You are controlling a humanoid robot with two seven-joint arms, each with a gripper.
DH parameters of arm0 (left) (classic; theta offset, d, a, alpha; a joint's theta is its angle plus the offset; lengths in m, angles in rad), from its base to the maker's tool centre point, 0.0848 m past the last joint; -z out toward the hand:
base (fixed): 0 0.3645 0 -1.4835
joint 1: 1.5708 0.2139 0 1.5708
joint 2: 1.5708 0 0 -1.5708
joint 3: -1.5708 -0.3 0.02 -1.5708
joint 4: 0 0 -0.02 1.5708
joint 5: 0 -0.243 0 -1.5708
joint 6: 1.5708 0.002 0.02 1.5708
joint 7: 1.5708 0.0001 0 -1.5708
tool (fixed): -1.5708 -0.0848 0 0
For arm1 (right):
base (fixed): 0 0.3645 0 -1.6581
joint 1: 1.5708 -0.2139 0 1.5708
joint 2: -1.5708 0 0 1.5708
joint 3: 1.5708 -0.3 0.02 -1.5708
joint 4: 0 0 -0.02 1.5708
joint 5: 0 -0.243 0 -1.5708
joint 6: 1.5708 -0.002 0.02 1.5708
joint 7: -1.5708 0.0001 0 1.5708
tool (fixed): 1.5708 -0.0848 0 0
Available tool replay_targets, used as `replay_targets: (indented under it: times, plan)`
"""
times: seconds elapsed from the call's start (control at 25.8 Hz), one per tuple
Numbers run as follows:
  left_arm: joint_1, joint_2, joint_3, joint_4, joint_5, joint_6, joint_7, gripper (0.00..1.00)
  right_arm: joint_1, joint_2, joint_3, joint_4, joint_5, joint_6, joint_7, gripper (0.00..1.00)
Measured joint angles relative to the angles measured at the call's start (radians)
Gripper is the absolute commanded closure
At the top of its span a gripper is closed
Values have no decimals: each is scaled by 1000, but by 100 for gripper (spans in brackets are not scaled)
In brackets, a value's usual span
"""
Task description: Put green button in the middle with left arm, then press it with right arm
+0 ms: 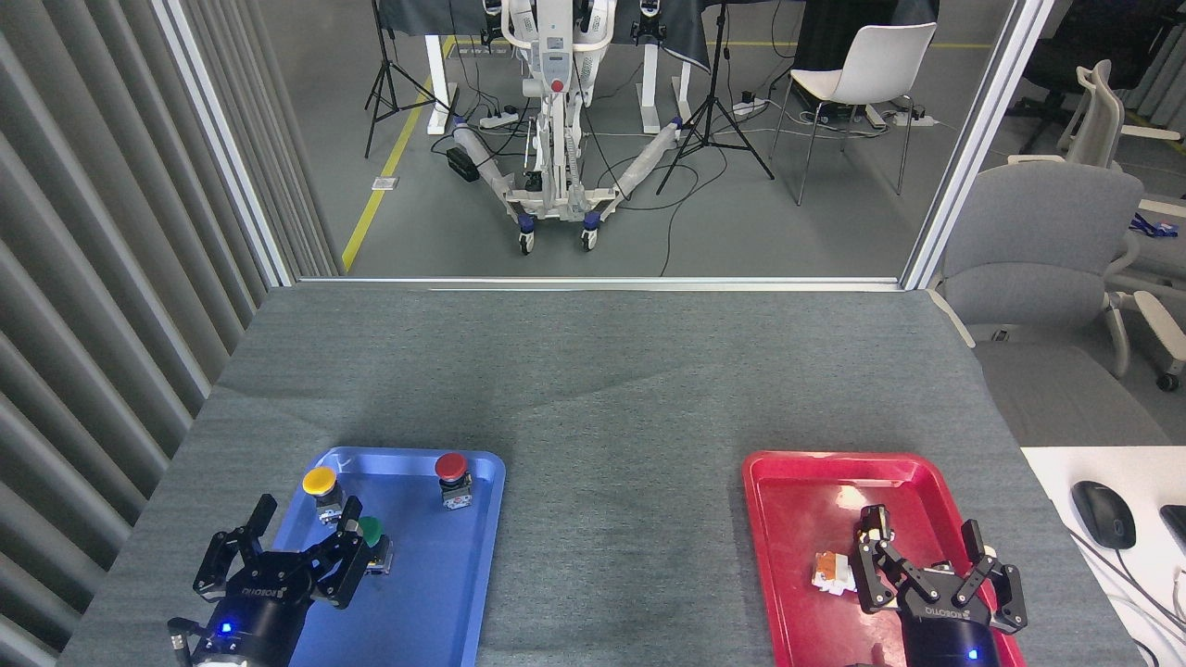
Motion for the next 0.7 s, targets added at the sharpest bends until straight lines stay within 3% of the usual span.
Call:
replay_targets:
  times: [0.7]
  plan:
    - [1, -8, 0, -2, 1, 6, 5, 0, 0, 5, 0, 1, 1, 0, -3, 0]
